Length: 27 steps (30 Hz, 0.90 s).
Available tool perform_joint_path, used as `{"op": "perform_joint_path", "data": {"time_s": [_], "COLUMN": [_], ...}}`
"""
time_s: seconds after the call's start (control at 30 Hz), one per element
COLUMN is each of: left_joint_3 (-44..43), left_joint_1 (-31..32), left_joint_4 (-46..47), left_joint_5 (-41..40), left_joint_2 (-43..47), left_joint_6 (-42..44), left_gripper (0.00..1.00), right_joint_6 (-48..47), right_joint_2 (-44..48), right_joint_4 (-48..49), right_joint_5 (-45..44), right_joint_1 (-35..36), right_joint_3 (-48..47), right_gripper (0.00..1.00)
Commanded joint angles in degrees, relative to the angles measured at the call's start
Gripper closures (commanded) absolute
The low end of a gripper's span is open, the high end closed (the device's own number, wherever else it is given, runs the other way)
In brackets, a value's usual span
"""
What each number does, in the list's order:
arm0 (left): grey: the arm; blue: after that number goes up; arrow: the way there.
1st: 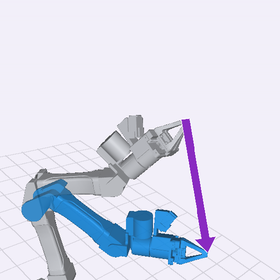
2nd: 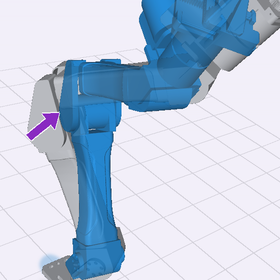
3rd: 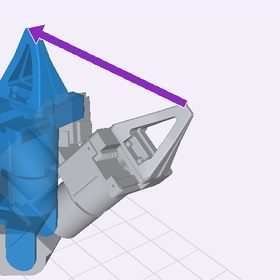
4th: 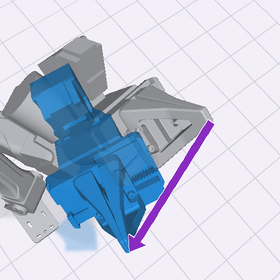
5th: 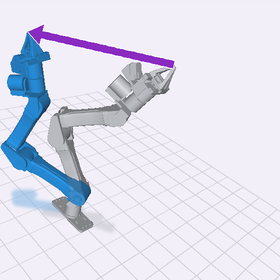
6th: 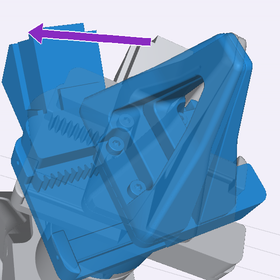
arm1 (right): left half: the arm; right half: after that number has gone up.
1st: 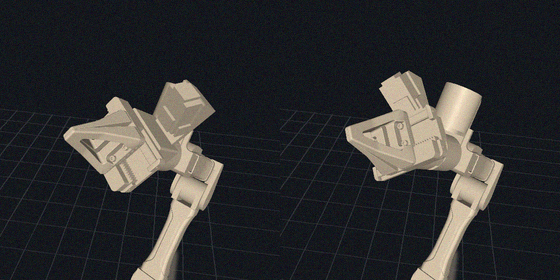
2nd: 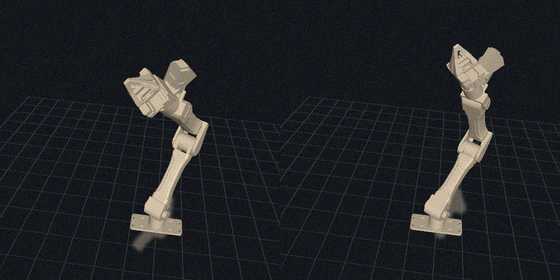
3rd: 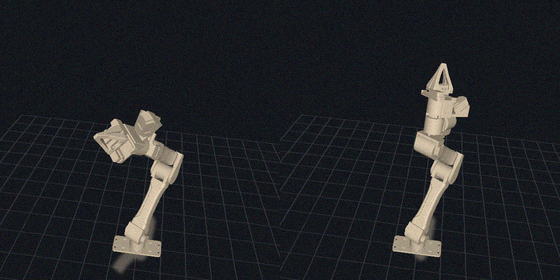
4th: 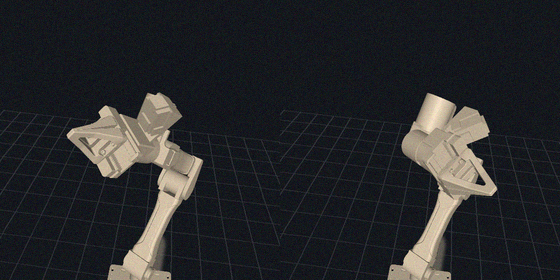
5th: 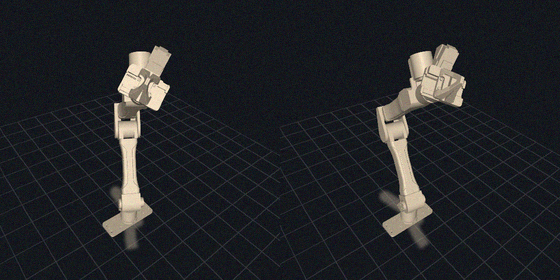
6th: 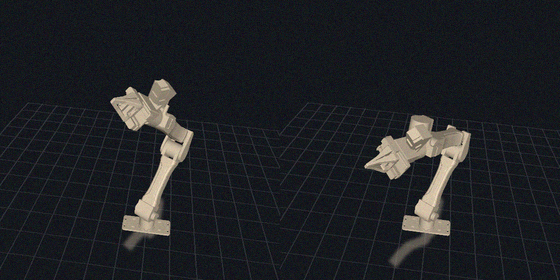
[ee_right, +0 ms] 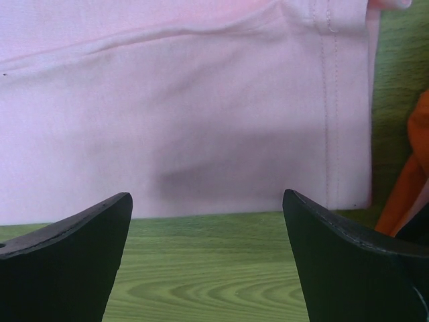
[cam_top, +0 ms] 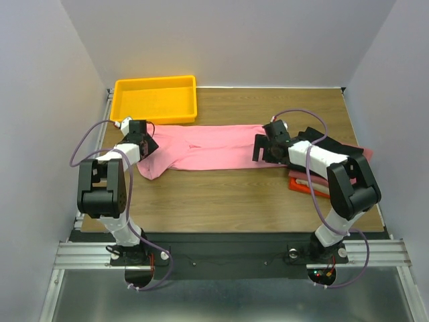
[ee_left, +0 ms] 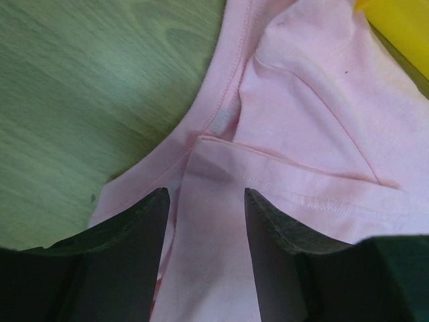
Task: Fold and stack the t-shirts
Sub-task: Fold the tshirt
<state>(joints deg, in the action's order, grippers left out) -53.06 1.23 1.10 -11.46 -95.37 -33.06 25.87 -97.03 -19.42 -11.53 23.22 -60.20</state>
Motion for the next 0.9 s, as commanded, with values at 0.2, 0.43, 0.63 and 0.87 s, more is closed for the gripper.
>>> {"op": "perform_joint_path", "data": {"time_s": [0.2, 0.43, 0.63, 0.87], "left_joint_3": [-6.61, -7.85, -7.76, -7.15], "left_joint_1": [-0.53, -0.62, -0.62, -0.62], "left_joint_4": [1.18, -0.58, -1.02, -0.23], "left_joint_5": [0.74, 0.39, 0.12, 1.0], "left_joint_2": [-5.34, -6.76, -4.82, -3.07], "left_joint_6": [0.8, 0.19, 0.19, 1.06], "left_gripper": [0.48, 0.66, 1.0, 1.0], "right_joint_6": [-1.17, -0.99, -0.91, -0.82], "right_joint_2": [2.64, 2.73, 2.29, 2.64], "right_joint_4": [2.46, 2.46, 2.37, 2.46], "right_joint_5": [-2.35, -3.32, -3.41, -4.2], "right_joint_1": [0.07, 0.16, 0.16, 0.07], "right_joint_3": [-0.09, -0.09, -0.18, 0.09], "right_gripper": [0.0, 0.0, 0.0, 0.0]}}
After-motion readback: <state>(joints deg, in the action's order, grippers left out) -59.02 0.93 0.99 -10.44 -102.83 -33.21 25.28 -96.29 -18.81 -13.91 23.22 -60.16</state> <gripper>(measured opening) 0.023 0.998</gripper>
